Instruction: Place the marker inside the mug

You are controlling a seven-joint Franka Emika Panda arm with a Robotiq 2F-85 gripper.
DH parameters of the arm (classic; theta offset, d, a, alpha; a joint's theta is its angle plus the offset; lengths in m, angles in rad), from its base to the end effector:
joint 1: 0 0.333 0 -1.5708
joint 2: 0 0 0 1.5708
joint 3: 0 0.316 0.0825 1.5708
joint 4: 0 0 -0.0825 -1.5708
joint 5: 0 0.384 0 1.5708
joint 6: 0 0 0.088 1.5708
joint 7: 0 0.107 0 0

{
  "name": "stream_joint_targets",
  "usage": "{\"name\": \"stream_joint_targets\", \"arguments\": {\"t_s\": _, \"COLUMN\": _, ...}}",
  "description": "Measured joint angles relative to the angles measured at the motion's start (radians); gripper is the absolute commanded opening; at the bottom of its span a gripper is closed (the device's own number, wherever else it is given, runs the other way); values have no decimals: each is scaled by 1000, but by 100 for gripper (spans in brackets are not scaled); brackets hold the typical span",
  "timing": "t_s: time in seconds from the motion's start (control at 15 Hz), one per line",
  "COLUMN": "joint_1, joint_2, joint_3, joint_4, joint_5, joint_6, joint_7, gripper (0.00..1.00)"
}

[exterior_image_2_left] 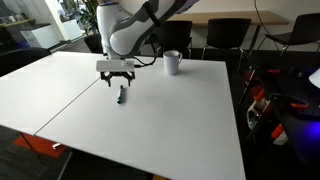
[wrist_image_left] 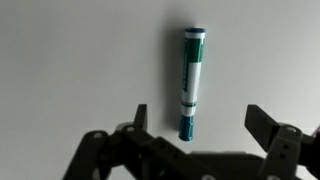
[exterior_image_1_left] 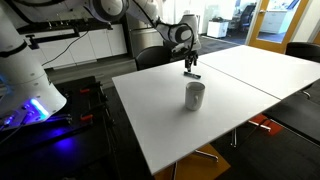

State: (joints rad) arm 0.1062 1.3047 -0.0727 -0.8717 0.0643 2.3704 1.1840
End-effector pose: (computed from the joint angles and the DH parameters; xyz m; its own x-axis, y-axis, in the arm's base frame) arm 0.7947 0.0536 0.0988 0.4162 -0.9049 0.0895 -0.8880 -0.4256 -0.1741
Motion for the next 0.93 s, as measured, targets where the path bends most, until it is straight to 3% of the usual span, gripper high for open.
{"name": "stream_joint_targets", "arguments": {"t_s": 0.6, "joint_1": -4, "joint_2": 89, "joint_3": 0, "joint_4": 141, "joint_5": 0, "joint_6": -12, "joint_7": 0, "gripper": 100}}
{"name": "stream_joint_targets", "arguments": {"t_s": 0.93, "joint_1": -4, "joint_2": 106, "joint_3": 0, "joint_4": 201, "joint_5": 0, "joint_6": -115, "joint_7": 21, "gripper": 100}}
